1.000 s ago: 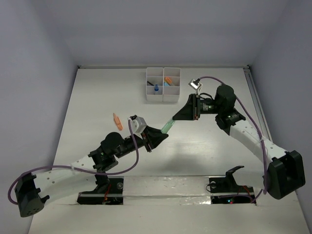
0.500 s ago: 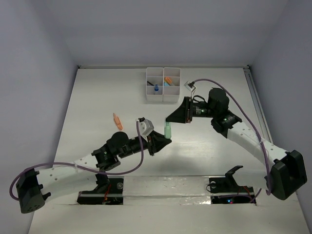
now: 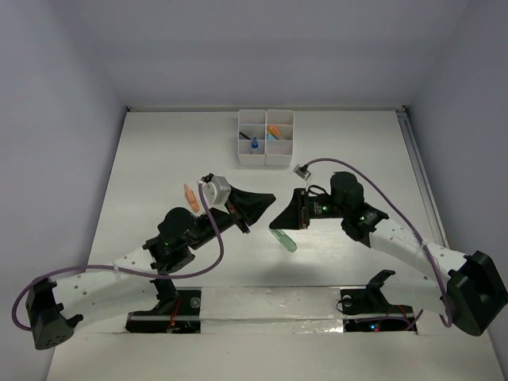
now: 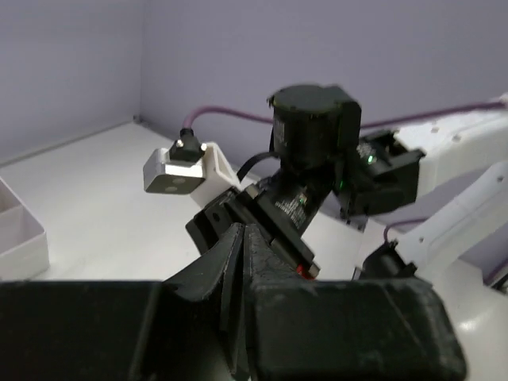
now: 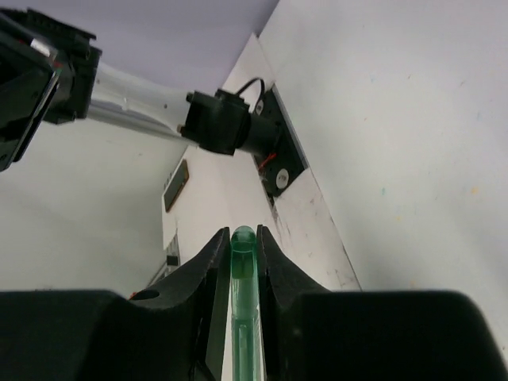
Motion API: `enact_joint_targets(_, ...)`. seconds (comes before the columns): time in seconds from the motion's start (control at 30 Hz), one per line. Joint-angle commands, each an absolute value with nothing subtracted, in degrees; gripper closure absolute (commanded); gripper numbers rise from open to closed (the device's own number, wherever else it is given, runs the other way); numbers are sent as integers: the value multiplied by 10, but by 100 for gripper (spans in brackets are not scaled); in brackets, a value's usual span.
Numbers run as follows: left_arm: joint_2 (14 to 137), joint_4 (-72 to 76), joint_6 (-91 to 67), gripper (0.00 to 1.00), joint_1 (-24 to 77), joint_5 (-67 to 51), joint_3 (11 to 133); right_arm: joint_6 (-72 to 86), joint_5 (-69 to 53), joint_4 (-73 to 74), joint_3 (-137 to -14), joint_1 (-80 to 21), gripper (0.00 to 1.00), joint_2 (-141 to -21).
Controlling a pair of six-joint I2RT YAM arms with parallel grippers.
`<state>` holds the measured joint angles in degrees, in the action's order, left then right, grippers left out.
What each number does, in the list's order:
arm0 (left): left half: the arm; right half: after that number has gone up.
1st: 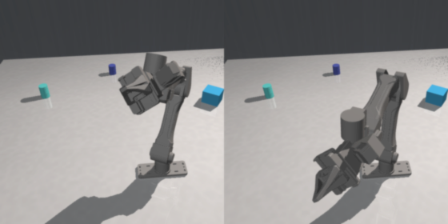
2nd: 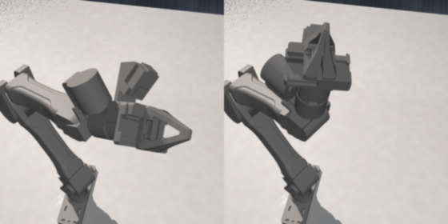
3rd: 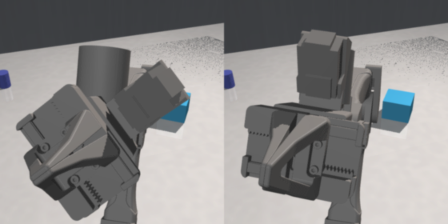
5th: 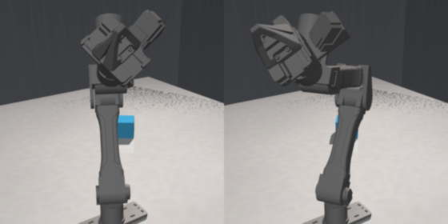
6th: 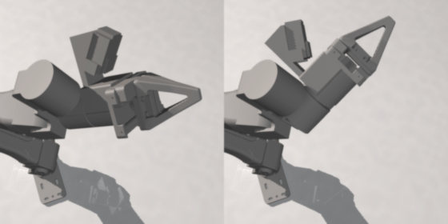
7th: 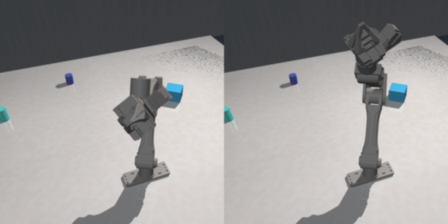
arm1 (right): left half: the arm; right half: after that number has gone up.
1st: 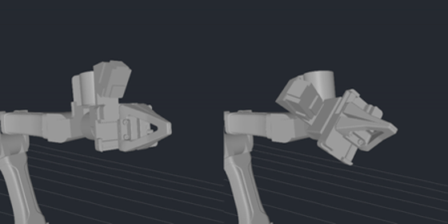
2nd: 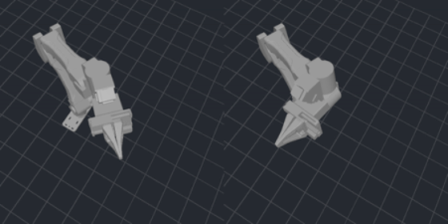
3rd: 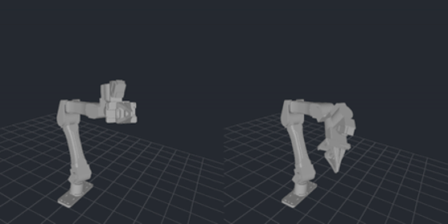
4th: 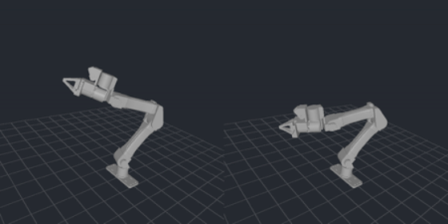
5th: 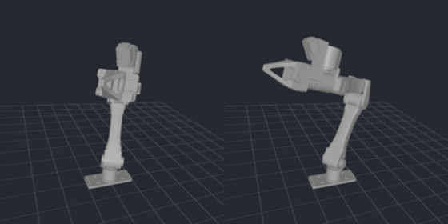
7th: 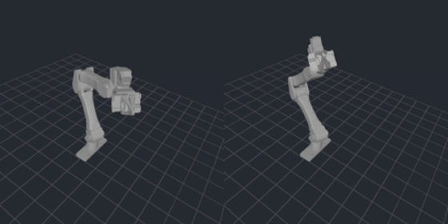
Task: Sort the stationery into containers
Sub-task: Close the pen cap on the pen.
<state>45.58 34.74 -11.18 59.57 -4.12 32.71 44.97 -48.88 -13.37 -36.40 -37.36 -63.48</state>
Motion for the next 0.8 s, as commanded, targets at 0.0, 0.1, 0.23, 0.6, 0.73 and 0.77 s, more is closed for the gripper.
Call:
enact_joint_targets(0.0, 460, 407, -127, 100, 596, -11, 333, 483, -441, -213, -377, -374, 100, -626)
enact_joint_targets(0.1, 466, 385, -139, 100, 596, 19, 316, 489, -410, -236, -396, -374, 100, -649)
enact_joint_targets(0.23, 423, 365, -162, 100, 596, 54, 280, 479, -377, -254, -425, -356, 100, -678)
enact_joint_targets(0.6, 383, 409, -260, 71, 596, 43, 177, 475, -323, -299, -469, -333, 100, -722)
enact_joint_targets(0.73, 447, 450, -268, 63, 596, 26, 181, 497, -333, -337, -469, -333, 100, -735)
enact_joint_targets(0.77, 458, 464, -269, 62, 596, 23, 187, 500, -337, -343, -469, -333, 100, -738)
